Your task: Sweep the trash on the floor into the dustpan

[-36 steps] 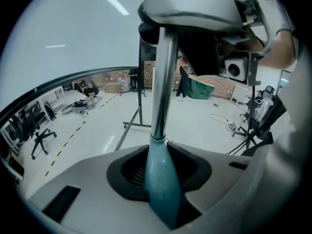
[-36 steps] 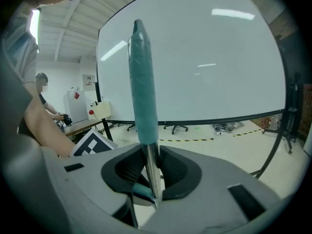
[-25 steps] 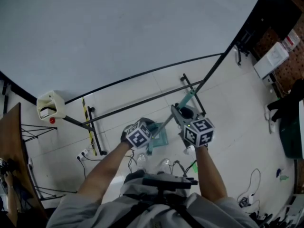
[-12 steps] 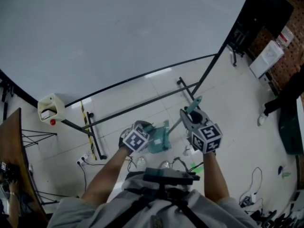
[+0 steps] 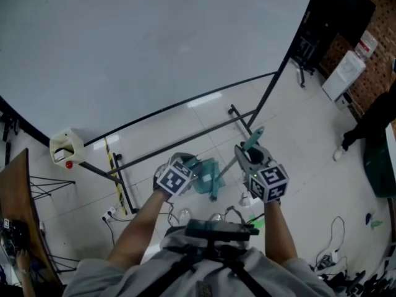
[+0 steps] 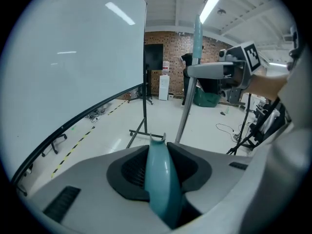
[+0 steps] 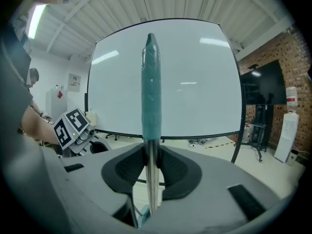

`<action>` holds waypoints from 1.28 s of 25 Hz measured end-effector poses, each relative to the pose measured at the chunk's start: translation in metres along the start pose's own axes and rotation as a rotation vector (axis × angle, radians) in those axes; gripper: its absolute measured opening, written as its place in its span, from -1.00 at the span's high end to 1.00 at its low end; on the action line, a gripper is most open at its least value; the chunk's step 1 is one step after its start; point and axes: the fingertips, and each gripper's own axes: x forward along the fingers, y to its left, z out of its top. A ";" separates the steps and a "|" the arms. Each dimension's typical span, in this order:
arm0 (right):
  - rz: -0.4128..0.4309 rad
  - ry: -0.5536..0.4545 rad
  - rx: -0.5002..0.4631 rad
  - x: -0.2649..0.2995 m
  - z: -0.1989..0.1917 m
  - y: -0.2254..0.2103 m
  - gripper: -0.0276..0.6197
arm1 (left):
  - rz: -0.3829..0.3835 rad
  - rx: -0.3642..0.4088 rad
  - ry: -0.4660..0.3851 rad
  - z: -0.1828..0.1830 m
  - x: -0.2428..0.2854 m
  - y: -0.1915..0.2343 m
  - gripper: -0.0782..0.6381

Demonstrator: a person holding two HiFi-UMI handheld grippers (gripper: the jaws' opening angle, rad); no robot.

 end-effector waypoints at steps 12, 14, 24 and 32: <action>0.000 0.002 0.007 -0.009 -0.006 0.005 0.62 | 0.019 0.033 0.010 0.013 0.004 0.003 0.45; -0.003 0.006 0.008 -0.011 -0.008 0.003 0.62 | 0.017 0.036 0.010 0.015 0.005 0.002 0.45; -0.025 0.018 0.014 -0.016 -0.012 -0.002 0.62 | -0.004 0.047 0.012 0.020 0.010 -0.002 0.45; -0.102 0.014 0.039 -0.026 -0.020 -0.010 0.62 | -0.047 0.081 0.022 0.018 0.021 -0.004 0.45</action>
